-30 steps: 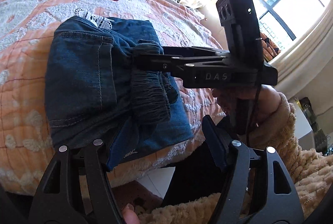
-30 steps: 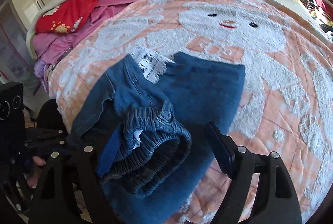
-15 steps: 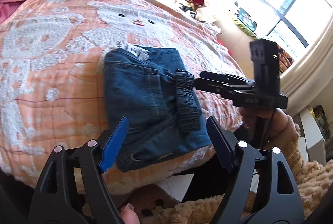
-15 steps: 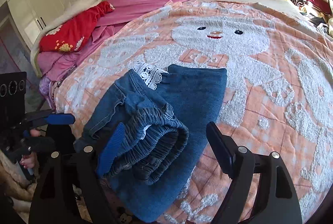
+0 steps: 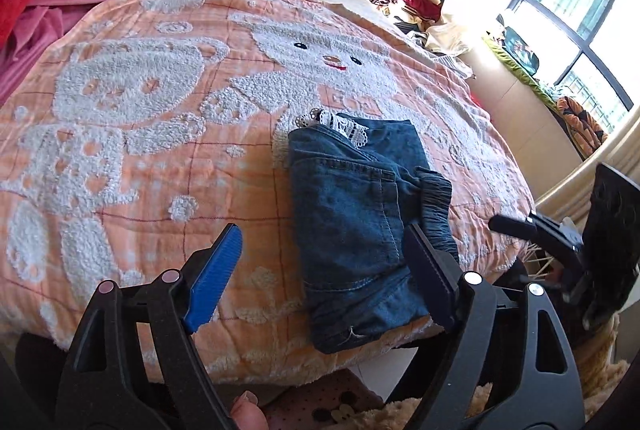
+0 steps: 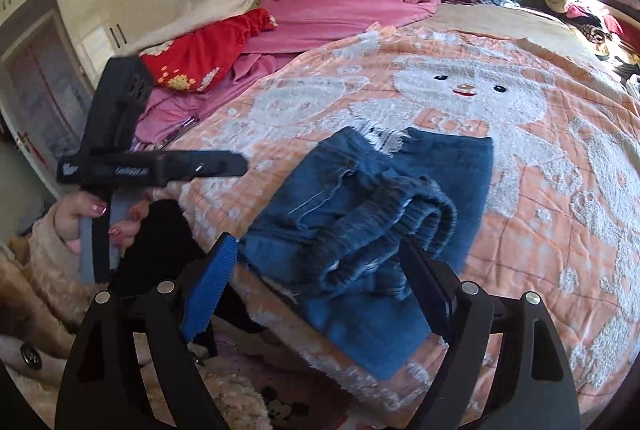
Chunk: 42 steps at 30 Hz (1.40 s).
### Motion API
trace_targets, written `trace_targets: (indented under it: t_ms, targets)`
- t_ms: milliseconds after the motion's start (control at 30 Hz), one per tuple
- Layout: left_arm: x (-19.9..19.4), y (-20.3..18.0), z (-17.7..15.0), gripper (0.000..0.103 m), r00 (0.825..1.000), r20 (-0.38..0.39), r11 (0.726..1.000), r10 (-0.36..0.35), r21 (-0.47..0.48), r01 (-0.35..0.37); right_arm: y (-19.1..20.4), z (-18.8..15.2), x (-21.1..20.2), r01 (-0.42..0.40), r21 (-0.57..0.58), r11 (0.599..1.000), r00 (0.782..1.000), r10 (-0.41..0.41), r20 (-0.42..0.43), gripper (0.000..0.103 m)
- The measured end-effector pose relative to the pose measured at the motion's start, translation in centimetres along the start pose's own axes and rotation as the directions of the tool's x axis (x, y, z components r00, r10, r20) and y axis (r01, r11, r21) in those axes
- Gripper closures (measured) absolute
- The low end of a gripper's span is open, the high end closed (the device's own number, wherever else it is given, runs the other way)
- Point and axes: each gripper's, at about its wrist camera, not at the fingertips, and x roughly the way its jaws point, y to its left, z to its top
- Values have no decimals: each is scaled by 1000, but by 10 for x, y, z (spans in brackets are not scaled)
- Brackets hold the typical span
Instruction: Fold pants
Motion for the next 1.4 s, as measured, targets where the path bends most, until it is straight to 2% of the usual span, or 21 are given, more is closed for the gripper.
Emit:
trace_targets:
  t_ms: [167, 300, 367, 467, 667, 733, 800, 833, 967, 1100, 1267, 1367, 1400]
  targets:
    - [14, 7, 16, 28, 996, -39, 996, -80, -37, 79, 41, -8, 19, 3, -158, 987, 998, -13, -60, 21]
    - [29, -5, 26, 50, 996, -63, 998, -60, 20, 62, 56, -8, 38, 7, -257, 966, 995, -31, -91, 29]
    - [41, -12, 30, 55, 995, -86, 997, -51, 51, 56, 60, -8, 47, 7, -302, 953, 994, -39, -101, 34]
    - [54, -20, 34, 56, 994, -110, 995, -23, 94, 34, 62, -7, 64, 1, -363, 932, 992, -47, -119, 39]
    - [86, -21, 33, 56, 984, -177, 995, 6, 99, 12, 58, -8, 93, 6, -442, 897, 984, -85, -158, 59]
    - [92, -18, 31, 56, 983, -184, 996, 12, 87, 5, 55, -9, 97, -37, -436, 899, 982, -47, -181, 78]
    - [94, -17, 31, 56, 983, -186, 997, 7, 77, 7, 54, -11, 94, -92, -415, 905, 977, 3, -212, 88]
    - [94, -16, 31, 56, 983, -185, 997, 6, 76, 8, 54, -13, 91, -112, -414, 903, 974, 17, -226, 90]
    - [94, -16, 30, 56, 984, -181, 997, 2, 77, 12, 53, -26, 85, -151, -391, 908, 964, 49, -261, 90]
    - [91, -18, 29, 56, 987, -161, 997, 8, 76, 4, 50, -39, 92, -134, -369, 920, 964, 34, -265, 90]
    - [88, -23, 28, 56, 989, -143, 995, 31, 98, -17, 46, -41, 89, -127, -296, 947, 969, 54, -242, 88]
    - [86, -25, 28, 56, 990, -136, 995, 35, 103, -21, 47, -40, 82, -118, -262, 958, 973, 58, -224, 82]
    - [86, -25, 28, 56, 990, -134, 995, 35, 103, -21, 46, -39, 78, -119, -246, 962, 975, 65, -214, 77]
